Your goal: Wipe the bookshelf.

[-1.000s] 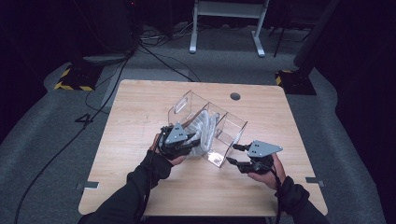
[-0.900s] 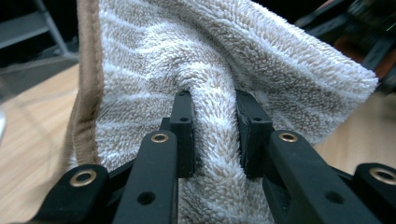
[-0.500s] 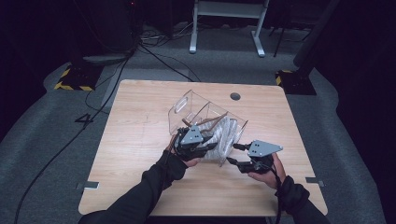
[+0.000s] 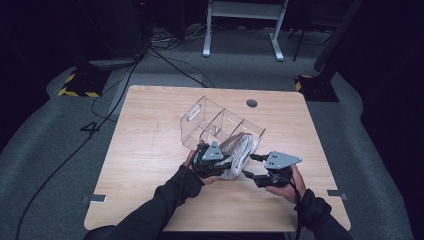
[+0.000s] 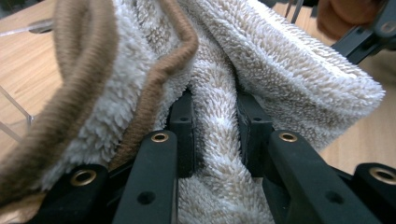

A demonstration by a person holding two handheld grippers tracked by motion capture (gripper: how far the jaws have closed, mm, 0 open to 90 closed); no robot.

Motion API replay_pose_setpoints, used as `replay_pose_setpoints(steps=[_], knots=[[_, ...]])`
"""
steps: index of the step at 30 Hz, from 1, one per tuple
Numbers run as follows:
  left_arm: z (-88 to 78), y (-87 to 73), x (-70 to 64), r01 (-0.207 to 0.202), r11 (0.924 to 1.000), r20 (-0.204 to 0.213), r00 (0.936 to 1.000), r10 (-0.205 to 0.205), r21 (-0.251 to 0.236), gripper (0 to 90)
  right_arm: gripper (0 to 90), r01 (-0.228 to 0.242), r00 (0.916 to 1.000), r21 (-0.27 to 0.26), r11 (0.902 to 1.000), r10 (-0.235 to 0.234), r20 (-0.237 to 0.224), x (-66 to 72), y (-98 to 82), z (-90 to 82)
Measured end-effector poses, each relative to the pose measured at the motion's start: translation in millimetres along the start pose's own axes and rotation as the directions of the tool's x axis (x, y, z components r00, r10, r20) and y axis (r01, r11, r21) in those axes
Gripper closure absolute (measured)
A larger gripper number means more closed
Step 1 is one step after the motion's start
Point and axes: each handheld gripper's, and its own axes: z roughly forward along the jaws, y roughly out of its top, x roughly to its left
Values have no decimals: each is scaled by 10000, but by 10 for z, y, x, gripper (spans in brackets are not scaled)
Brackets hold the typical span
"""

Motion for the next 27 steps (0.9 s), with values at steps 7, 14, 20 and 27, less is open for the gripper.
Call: replay_pose_setpoints(steps=[7,14,20,27], knots=[[306,-206,4,46,9946,-222,9998,-23,1041,721,366,7,10000,-72,10000,-7,43,-8,37,11],[277,-228,23,37,9942,33,10000,-41,1072,721,425,-17,10000,-213,9998,17,0,-5,52,-2],[-16,39,43,-381,9990,-373,9985,389,219,721,449,425,9988,-242,9988,-430,-222,99,99,10],[-219,249,123,-613,9954,-628,9964,567,-731,722,447,277,9994,-428,9987,-286,-192,129,142,92]])
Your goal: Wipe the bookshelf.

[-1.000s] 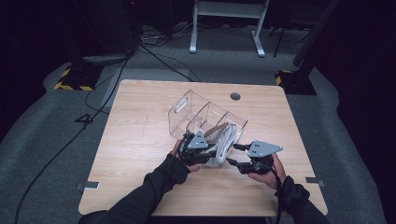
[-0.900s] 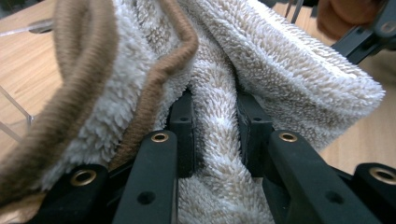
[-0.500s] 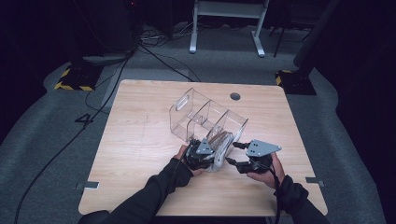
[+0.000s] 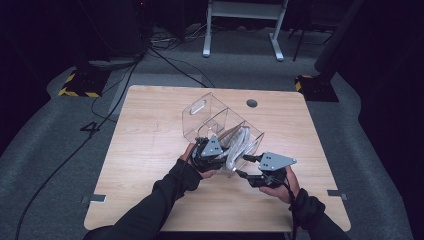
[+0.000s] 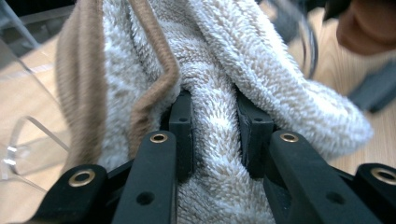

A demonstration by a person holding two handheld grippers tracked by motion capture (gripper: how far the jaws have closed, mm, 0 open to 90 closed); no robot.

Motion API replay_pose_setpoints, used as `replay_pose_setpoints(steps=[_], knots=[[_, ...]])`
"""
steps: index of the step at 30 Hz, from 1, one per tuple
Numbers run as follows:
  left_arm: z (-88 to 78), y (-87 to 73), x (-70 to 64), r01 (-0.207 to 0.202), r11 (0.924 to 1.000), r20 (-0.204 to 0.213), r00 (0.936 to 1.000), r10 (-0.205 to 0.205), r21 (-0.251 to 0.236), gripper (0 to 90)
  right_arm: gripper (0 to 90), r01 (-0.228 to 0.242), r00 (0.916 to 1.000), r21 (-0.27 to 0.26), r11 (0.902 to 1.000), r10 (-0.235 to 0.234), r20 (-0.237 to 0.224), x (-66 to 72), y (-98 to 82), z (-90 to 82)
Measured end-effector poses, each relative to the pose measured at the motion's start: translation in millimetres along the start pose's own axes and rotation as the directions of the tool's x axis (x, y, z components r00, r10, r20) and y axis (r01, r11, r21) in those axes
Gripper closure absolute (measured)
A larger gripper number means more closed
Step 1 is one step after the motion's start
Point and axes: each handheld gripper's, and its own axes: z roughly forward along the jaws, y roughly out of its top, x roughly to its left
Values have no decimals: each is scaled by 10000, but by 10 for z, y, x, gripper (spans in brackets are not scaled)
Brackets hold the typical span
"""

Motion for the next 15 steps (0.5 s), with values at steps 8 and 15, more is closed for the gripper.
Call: replay_pose_setpoints(steps=[8,15], knots=[[54,-21,71,-52,9997,361,9993,43,235,728,446,-8,9999,34,10000,8,-130,26,12,48],[225,-243,45,372,9962,641,9970,-423,784,732,452,-166,9994,-36,9999,165,-309,11,1,39]])
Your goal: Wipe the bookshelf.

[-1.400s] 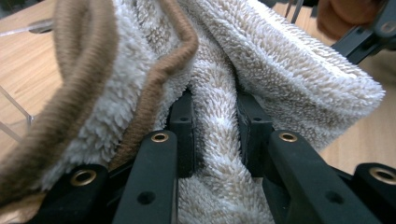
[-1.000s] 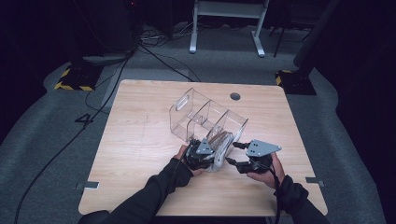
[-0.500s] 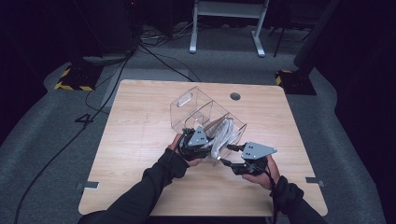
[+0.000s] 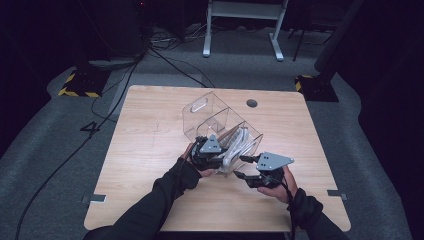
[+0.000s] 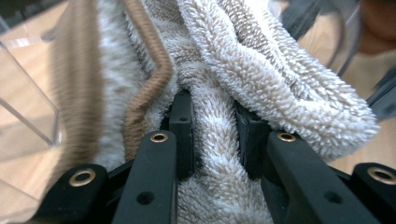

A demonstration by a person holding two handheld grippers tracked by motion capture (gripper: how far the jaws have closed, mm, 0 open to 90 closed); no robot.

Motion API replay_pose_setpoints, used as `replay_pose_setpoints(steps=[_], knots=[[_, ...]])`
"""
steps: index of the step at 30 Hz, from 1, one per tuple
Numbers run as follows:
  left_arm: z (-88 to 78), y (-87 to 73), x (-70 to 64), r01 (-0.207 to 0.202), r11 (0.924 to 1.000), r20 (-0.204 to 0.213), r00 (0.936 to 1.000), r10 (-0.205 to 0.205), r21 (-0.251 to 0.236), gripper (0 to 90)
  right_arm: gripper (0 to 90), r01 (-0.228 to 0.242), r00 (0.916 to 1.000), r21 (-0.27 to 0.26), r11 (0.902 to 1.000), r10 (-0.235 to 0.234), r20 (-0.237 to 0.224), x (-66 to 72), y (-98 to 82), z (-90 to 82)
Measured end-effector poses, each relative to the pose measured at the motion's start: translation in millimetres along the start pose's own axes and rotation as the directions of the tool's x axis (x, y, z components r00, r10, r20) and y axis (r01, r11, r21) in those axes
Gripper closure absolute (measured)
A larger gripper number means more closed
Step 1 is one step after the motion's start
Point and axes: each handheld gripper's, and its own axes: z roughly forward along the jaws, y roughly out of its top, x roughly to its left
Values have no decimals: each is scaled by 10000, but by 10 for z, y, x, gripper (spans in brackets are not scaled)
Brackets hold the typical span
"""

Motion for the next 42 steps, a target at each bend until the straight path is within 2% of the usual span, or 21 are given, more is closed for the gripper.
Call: replay_pose_setpoints(steps=[4,6,10,13,16,19,22,26,30,31,35,40,42], knots=[[130,-88,-8,230,9992,44,9997,-232,336,735,454,-63,10000,10,10000,63,-42,-3,-5,-7],[176,-112,-9,146,9980,-16,9999,-146,609,737,454,-23,10000,-6,10000,23,-52,-2,-5,-10],[241,-156,-20,367,9973,-80,9993,-363,637,747,455,-48,10000,0,10000,48,-52,2,-5,-15],[282,-172,-41,256,9952,-144,9996,-244,945,752,455,-48,10000,-27,10000,47,-35,14,2,-20],[296,-202,-33,350,9938,19,9994,-354,1058,756,457,47,10000,-18,10000,-47,-49,24,10,-23],[292,-240,-5,543,9927,351,9977,-583,1074,759,476,173,9998,5,9999,-173,-115,34,15,-25],[269,-237,-15,476,9913,353,9980,-523,1226,760,478,307,9994,42,9995,-307,-155,58,33,-19],[215,-160,-41,-119,9912,47,9999,114,1317,754,485,379,9991,16,9993,-378,-192,64,42,-16],[140,-49,-52,-453,9933,-152,9988,471,1064,752,482,321,9993,-70,9995,-322,-207,61,42,-16],[81,20,-39,-363,9968,-104,9993,371,713,751,481,395,9991,-46,9992,-396,-176,64,47,-19],[11,133,-41,-633,9967,-182,9978,643,517,751,479,363,9991,-76,9993,-364,-212,59,52,-16],[-55,297,22,-756,9967,86,9971,754,293,749,478,410,9989,-51,9991,-411,-235,73,57,-12],[-78,378,56,-667,9978,203,9976,667,-19,748,480,404,9987,-49,9992,-406,-305,75,58,-5]])
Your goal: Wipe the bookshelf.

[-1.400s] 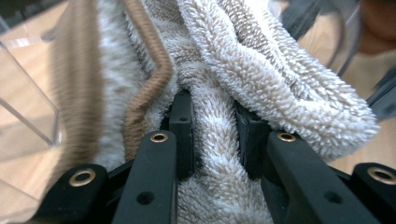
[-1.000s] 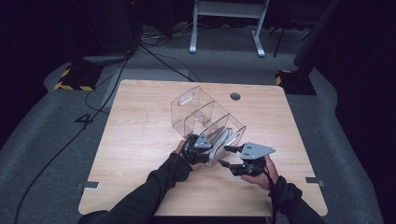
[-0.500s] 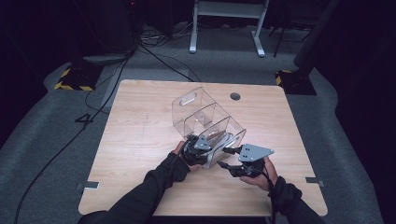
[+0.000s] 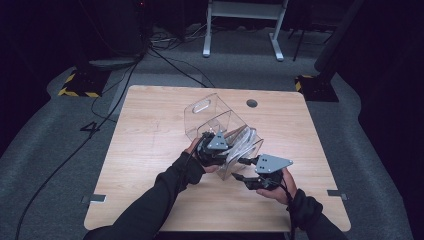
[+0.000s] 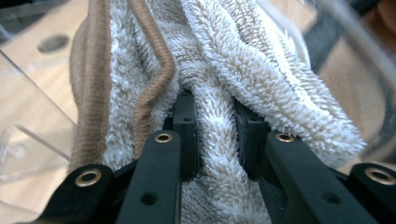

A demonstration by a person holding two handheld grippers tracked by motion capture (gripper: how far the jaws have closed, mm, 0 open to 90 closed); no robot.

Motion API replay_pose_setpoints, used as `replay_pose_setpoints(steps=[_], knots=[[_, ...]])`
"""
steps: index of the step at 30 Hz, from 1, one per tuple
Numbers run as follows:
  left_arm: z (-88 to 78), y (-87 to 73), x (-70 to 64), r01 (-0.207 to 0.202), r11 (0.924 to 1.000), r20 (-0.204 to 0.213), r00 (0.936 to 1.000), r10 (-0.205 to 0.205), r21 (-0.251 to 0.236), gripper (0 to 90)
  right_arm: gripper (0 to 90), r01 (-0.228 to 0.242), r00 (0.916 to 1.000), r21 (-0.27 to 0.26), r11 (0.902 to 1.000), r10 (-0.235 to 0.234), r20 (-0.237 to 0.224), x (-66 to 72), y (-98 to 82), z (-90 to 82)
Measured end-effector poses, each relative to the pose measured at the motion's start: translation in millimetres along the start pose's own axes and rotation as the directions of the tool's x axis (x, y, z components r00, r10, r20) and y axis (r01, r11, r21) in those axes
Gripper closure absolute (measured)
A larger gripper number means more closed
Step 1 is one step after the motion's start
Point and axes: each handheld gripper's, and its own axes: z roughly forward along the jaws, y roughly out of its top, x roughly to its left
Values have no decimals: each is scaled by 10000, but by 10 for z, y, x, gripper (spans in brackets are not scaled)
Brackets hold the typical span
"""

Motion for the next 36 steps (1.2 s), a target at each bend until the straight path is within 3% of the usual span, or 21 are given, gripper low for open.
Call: replay_pose_setpoints(steps=[4,9,16,21,25,32,36], knots=[[26,92,11,-223,9997,-122,9997,225,127,748,480,31,10000,19,10000,-31,-67,27,2,15],[132,32,-17,-229,9987,-271,9993,242,452,749,480,39,9999,28,10000,-38,-116,25,-5,13],[142,-54,-100,77,9999,-733,9973,-67,133,749,479,5,9999,24,10000,-4,-135,31,-8,10],[136,-162,-128,277,9994,-719,9971,-263,187,749,478,91,9996,43,9999,-89,-276,54,-8,5],[225,-322,-134,480,9962,-522,9977,-443,731,750,476,137,9995,-9,9999,-137,-292,61,-9,-26],[295,-426,-123,616,9931,-355,9977,-583,997,752,465,58,9997,-32,10000,-59,-252,40,-25,-68],[358,-527,-119,929,9900,-153,9957,-918,1063,755,461,48,9997,-11,10000,-48,-227,32,-44,-93]])
